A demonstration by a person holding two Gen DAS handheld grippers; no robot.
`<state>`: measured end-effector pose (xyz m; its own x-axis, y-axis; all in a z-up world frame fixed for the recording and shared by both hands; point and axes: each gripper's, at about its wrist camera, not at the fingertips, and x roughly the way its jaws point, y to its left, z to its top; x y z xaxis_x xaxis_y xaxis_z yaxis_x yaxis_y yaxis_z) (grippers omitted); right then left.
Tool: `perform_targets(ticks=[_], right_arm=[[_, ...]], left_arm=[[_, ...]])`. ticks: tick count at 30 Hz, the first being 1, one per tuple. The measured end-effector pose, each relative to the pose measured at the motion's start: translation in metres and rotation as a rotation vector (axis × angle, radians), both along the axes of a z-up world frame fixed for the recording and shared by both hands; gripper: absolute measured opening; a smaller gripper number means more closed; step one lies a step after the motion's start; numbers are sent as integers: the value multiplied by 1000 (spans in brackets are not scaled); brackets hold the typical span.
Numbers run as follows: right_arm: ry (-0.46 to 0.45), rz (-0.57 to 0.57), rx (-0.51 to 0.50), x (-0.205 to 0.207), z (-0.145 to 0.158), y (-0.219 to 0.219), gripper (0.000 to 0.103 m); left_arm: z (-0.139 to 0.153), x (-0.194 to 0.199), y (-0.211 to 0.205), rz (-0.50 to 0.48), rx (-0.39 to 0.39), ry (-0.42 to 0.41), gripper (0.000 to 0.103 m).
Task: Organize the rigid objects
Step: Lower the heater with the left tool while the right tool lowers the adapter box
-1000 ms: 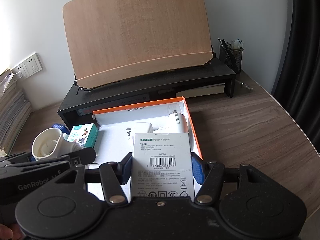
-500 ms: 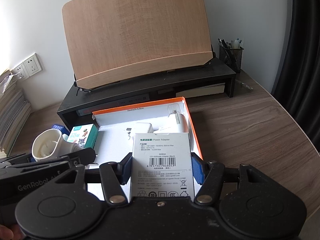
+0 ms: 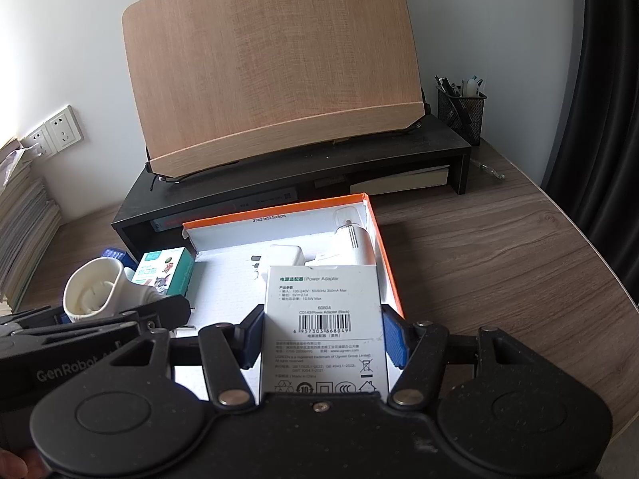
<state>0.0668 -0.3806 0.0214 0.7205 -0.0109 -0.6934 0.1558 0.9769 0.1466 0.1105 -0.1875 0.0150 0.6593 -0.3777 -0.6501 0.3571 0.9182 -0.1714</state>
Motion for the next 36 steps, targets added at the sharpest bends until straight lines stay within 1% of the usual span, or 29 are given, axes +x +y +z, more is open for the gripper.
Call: perform_targets(ticks=[17, 36], right_arm=[[13, 5, -2, 9, -4, 1, 71], [43, 20, -9, 21, -8, 2, 71]], left_arm=[[0, 3, 0, 2, -1, -1, 71], [-5, 15, 0, 10, 3, 16, 71]])
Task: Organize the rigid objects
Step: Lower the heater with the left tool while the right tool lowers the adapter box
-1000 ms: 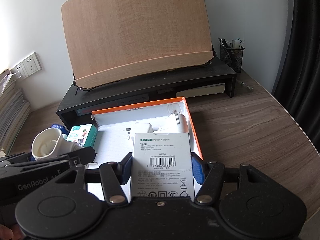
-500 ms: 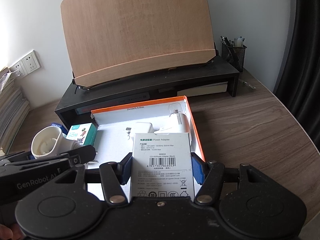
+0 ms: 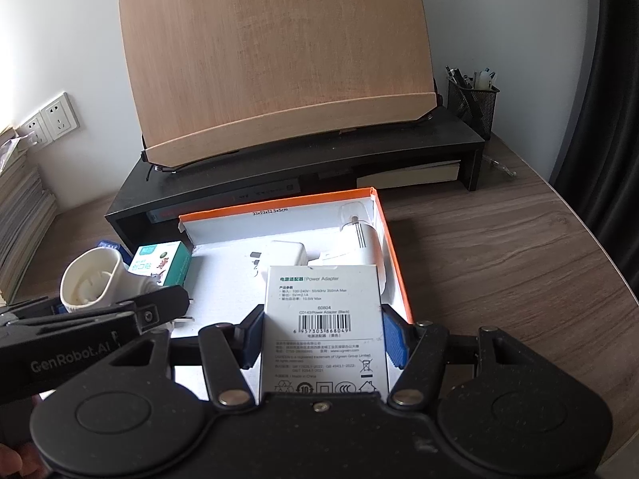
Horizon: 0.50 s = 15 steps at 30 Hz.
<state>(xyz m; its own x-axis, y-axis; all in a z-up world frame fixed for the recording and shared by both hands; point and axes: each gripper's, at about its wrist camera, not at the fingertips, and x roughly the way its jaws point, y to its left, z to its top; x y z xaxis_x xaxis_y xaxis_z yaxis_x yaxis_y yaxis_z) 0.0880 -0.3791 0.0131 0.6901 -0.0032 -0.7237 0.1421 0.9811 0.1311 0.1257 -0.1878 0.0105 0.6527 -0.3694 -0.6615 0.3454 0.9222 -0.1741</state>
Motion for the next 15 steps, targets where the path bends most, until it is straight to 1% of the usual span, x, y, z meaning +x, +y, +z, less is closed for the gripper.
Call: perform_targets(ticks=[15], right_arm=[[18, 20, -4, 7, -2, 0, 71]], left_arm=[[-2, 5, 2, 6, 6, 7, 71]])
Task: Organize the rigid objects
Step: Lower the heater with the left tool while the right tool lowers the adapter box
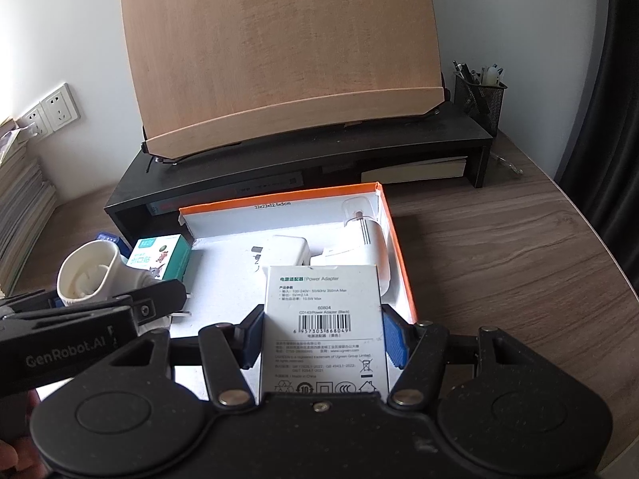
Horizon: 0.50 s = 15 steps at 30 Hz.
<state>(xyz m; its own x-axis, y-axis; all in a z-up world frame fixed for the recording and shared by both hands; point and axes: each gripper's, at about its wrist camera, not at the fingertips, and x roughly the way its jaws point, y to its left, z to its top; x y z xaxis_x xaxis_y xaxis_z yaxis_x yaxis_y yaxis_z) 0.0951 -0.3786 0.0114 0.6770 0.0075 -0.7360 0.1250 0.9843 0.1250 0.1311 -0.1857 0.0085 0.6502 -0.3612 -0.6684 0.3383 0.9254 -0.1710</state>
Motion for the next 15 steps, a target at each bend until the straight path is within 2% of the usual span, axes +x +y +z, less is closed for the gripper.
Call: perform_targets(ticks=[15], right_arm=[[1, 3, 5, 1, 0, -2, 71]], left_arm=[[2, -2, 0, 9, 7, -7, 71]])
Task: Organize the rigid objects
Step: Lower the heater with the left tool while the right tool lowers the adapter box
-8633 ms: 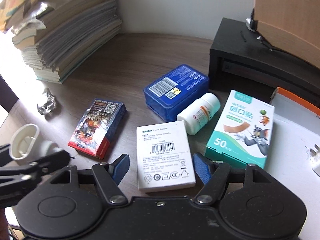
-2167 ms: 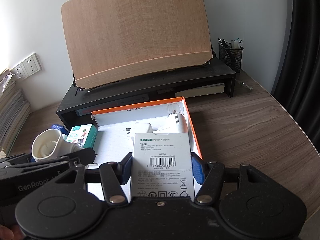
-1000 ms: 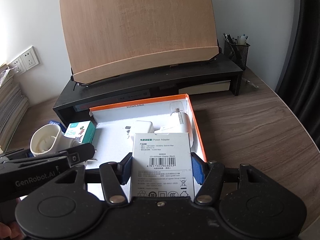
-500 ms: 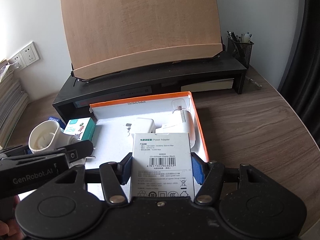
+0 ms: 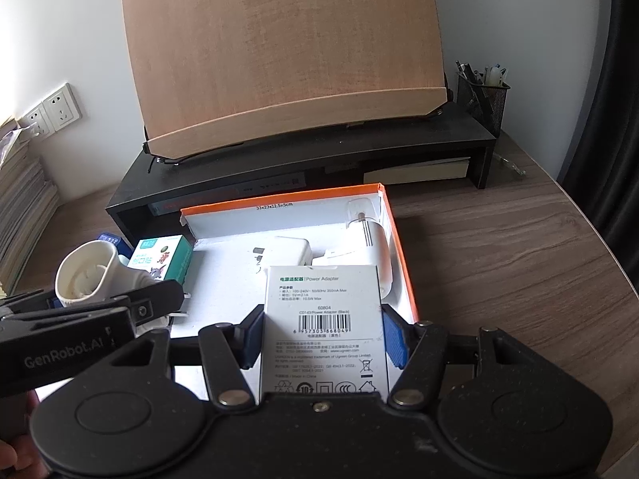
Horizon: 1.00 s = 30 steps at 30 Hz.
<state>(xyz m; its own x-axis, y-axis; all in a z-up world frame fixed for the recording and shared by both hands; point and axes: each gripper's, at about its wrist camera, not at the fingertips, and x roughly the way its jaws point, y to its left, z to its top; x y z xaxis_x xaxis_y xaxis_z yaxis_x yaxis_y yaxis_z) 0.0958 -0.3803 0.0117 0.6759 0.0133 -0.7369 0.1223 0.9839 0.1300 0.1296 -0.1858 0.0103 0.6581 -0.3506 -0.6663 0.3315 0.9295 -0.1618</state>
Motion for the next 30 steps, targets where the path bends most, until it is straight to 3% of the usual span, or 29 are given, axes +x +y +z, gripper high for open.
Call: perform_targets(ticks=[30], right_arm=[[9, 14, 15, 6, -6, 1, 71]], left_arm=[[-7, -1, -3, 17, 21, 7, 71]])
